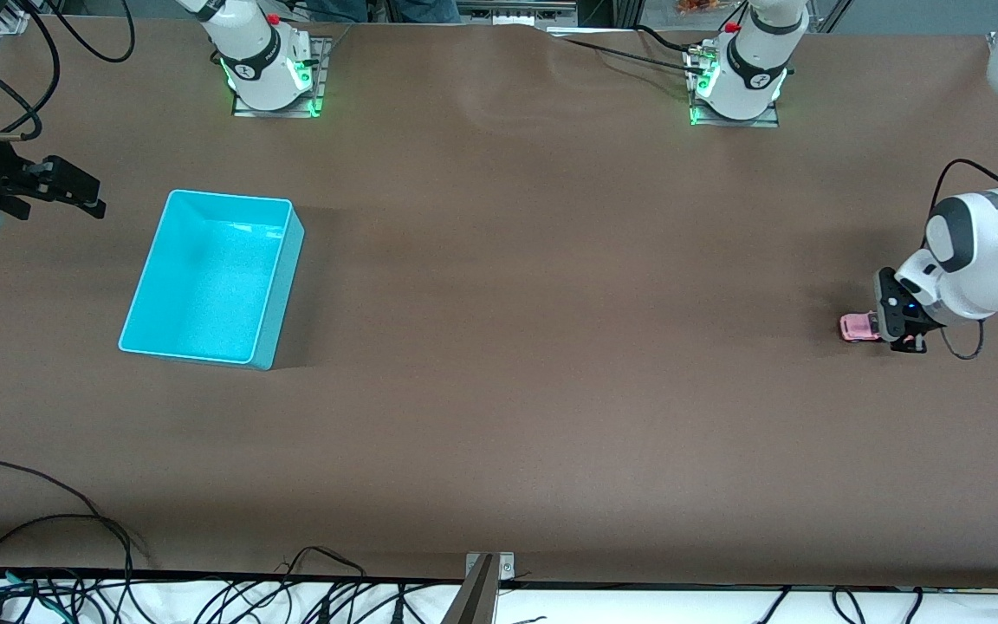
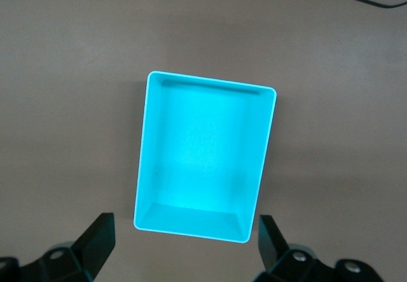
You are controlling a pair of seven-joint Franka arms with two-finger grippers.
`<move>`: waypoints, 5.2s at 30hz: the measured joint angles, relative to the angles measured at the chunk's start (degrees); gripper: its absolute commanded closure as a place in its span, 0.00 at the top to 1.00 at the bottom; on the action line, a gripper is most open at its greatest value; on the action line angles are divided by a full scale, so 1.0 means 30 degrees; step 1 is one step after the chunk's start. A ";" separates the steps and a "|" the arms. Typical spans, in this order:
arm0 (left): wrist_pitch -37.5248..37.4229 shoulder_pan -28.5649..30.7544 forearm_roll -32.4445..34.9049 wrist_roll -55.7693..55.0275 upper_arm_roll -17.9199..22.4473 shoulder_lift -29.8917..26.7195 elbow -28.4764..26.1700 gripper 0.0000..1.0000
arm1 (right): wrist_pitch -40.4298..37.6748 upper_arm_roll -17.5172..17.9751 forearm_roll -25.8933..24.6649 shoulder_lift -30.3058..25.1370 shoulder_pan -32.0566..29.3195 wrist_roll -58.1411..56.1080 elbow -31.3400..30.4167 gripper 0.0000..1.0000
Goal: Wind and store pink jeep toy
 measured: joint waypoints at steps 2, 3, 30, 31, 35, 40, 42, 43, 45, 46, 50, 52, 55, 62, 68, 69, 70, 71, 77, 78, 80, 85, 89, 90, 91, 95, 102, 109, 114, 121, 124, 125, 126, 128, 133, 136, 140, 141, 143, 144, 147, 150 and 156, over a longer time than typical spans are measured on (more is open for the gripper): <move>-0.0001 0.0218 0.0001 0.0266 -0.0001 0.0088 0.0149 0.02 | 0.0000 0.0000 0.0000 0.0000 0.0000 0.0000 0.0000 1.00; -0.0001 0.0337 0.0003 0.0441 0.0000 0.0144 0.0244 0.03 | 0.0000 0.0000 0.0000 0.0000 0.0000 0.0000 0.0000 1.00; -0.0006 0.0701 0.0004 0.1358 -0.0017 0.0335 0.0548 0.28 | 0.0000 -0.0002 0.0000 0.0000 0.0000 0.0001 0.0000 1.00; -0.0006 0.0704 0.0004 0.1366 -0.0017 0.0337 0.0552 0.30 | 0.0000 -0.0001 0.0000 0.0000 0.0000 0.0001 0.0000 1.00; -0.0020 0.0717 0.0005 0.1408 -0.0016 0.0353 0.0582 0.63 | 0.0000 -0.0002 0.0000 0.0000 0.0000 0.0001 0.0000 1.00; -0.0033 0.0726 0.0006 0.1506 -0.0014 0.0452 0.0659 1.00 | 0.0000 -0.0001 0.0000 0.0000 0.0000 0.0000 0.0000 1.00; -0.0179 0.0736 0.0006 0.1542 -0.0014 0.0578 0.0804 1.00 | 0.0000 -0.0002 0.0000 0.0000 0.0000 0.0001 0.0000 1.00; -0.0398 0.0737 0.0006 0.1550 -0.0015 0.0642 0.0934 1.00 | 0.0000 -0.0002 0.0000 0.0000 0.0000 0.0001 0.0000 1.00; -0.0997 0.0738 0.0006 0.1557 -0.0030 0.0727 0.1252 1.00 | 0.0000 -0.0002 0.0000 0.0000 0.0000 0.0001 0.0000 1.00; -0.1378 0.0739 0.0006 0.1560 -0.0055 0.0753 0.1452 1.00 | 0.0000 -0.0002 0.0000 0.0000 0.0000 0.0001 0.0000 1.00; -0.2903 0.0736 0.0006 0.1561 -0.0281 0.0756 0.2429 1.00 | 0.0000 -0.0002 0.0000 0.0000 0.0000 0.0001 0.0000 1.00; -0.3554 0.0735 0.0006 0.1561 -0.0411 0.0747 0.2887 1.00 | 0.0000 -0.0002 0.0000 0.0000 0.0000 0.0001 0.0000 1.00; -0.4429 0.0735 -0.0018 0.1543 -0.0675 0.0688 0.3520 1.00 | 0.0000 -0.0002 0.0000 0.0000 0.0000 0.0001 0.0000 1.00; -0.6430 0.0727 -0.0594 0.1233 -0.1039 0.0365 0.5275 1.00 | 0.0000 -0.0002 0.0000 0.0000 0.0000 0.0001 0.0000 1.00; -0.9128 0.0599 -0.0715 0.0061 -0.1447 0.0127 0.7003 1.00 | 0.0000 -0.0002 0.0000 0.0000 0.0000 0.0001 0.0000 1.00; -0.9694 0.0561 -0.0716 -0.0281 -0.1586 0.0117 0.7312 1.00 | 0.0000 -0.0002 0.0000 0.0000 0.0000 0.0001 0.0000 1.00; -1.0223 0.0521 -0.0717 -0.0597 -0.1725 0.0113 0.7580 1.00 | 0.0000 -0.0003 0.0000 0.0000 0.0000 0.0001 0.0000 1.00; -1.0673 0.0492 -0.0718 -0.0873 -0.1865 0.0113 0.7814 1.00 | 0.0000 -0.0003 0.0000 0.0000 0.0000 0.0001 0.0000 1.00; -1.3719 0.0414 -0.0724 -0.3191 -0.3232 0.0112 0.9174 1.00 | 0.0000 -0.0002 0.0000 0.0000 0.0000 0.0001 0.0000 1.00; -1.4154 0.0407 -0.0724 -0.3567 -0.3488 0.0108 0.9371 1.00 | 0.0000 -0.0003 0.0001 -0.0001 0.0000 0.0001 0.0000 1.00; -1.5029 0.0387 -0.0725 -0.4341 -0.4073 0.0087 0.9756 1.00 | -0.0001 -0.0002 0.0001 0.0000 0.0000 0.0001 0.0000 1.00; -1.6455 0.0316 -0.0728 -0.6149 -0.5326 -0.0132 1.0205 1.00 | 0.0000 -0.0003 0.0001 0.0000 0.0000 0.0001 0.0000 1.00; -1.7120 0.0281 -0.0730 -0.7754 -0.6210 -0.0450 1.0303 1.00 | 0.0000 -0.0003 0.0001 0.0000 0.0000 0.0001 0.0000 1.00; -1.7298 0.0277 -0.0731 -0.8205 -0.6438 -0.0541 1.0320 1.00 | 0.0000 -0.0003 0.0001 0.0000 0.0000 0.0001 0.0000 1.00; -1.7517 0.0272 -0.0731 -0.8752 -0.6699 -0.0648 1.0340 1.00 | 0.0000 -0.0003 0.0001 0.0000 0.0000 0.0001 0.0000 1.00; -1.8253 0.0251 -0.0734 -1.0972 -0.7721 -0.1111 1.0378 1.00 | 0.0000 -0.0003 0.0001 -0.0001 0.0000 0.0002 0.0001 1.00; -1.8945 0.0193 -0.0737 -1.4669 -0.9037 -0.1962 1.0451 1.00 | 0.0000 -0.0003 0.0001 0.0000 0.0000 0.0002 0.0000 1.00; -1.9131 0.0180 -0.1934 -1.8798 -0.9368 -0.2567 1.0487 1.00 | 0.0000 -0.0004 0.0001 -0.0001 0.0000 0.0002 0.0001 1.00; -1.9160 0.0191 -0.2257 -2.1508 -0.9692 -0.3049 1.0522 1.00 | 0.0000 -0.0003 0.0001 -0.0001 0.0000 -0.0005 0.0001 1.00; -1.9219 0.0179 -0.2313 -2.4806 -1.0039 -0.3527 1.0522 1.00 | -0.0001 -0.0003 0.0001 0.0000 0.0000 -0.0005 0.0000 1.00; -1.9236 0.0180 -0.2339 -2.5481 -1.0052 -0.3624 1.0522 1.00 | -0.0007 -0.0003 0.0001 0.0005 0.0000 -0.0012 0.0000 1.00; -1.9239 0.0180 -0.2345 -2.5638 -1.0055 -0.3637 1.0523 1.00 | -0.0009 -0.0003 0.0001 0.0006 0.0000 -0.0019 0.0000 1.00; -1.9241 0.0180 -0.2347 -2.5796 -1.0057 -0.3643 1.0522 1.00 | -0.0012 -0.0003 0.0001 0.0006 0.0000 -0.0024 0.0000 1.00; -1.9244 0.0193 -0.2347 -2.5986 -1.0056 -0.3644 1.0522 1.00 | -0.0026 0.0001 0.0001 0.0009 0.0000 -0.0040 0.0000 1.00; -1.9247 0.0282 -0.2348 -2.6151 -1.0054 -0.3647 1.0522 1.00 | -0.0244 0.0013 0.0001 0.0032 0.0001 -0.0085 0.0000 1.00; -1.9246 0.0300 -0.2348 -2.6290 -1.0048 -0.3760 1.0539 1.00 | -0.0466 0.0014 0.0001 0.0079 0.0001 -0.0160 -0.0008 1.00; -1.9246 0.0264 -0.2350 -2.6479 -1.0060 -0.4281 1.0568 1.00 | -0.0612 0.0015 0.0001 0.0223 0.0007 -0.0346 -0.0011 1.00; -1.9247 0.0242 -0.2351 -2.6488 -1.0056 -0.4390 1.0569 1.00 | -0.0612 0.0019 0.0001 0.0248 0.0012 -0.0397 -0.0010 1.00; -1.9249 0.0098 -0.2426 -2.6518 -0.9924 -0.4642 1.0570 1.00 | -0.0620 0.0042 0.0001 0.0304 0.0021 -0.0674 -0.0011 1.00; -1.9259 -0.0102 -0.2557 -2.6553 -0.9702 -0.4818 1.0570 1.00 | -0.0622 0.0065 0.0001 0.0340 0.0035 -0.0966 -0.0011 1.00; -1.9307 -0.1481 -0.3534 -2.6656 -0.7940 -0.5443 1.0567 1.00 | -0.0606 0.0106 0.0006 0.0440 0.0214 -0.2255 -0.0011 1.00; -1.9314 -0.3339 -0.4667 -2.6663 -0.5510 -0.5927 1.0564 1.00 | -0.0565 0.0140 0.0012 0.0521 0.0472 -0.3961 -0.0009 1.00; -1.9318 -0.5674 -0.5074 -2.6875 -0.2732 -0.6570 1.0410 1.00 | -0.0273 0.0199 0.0146 0.0980 0.0996 -0.7870 -0.0009 1.00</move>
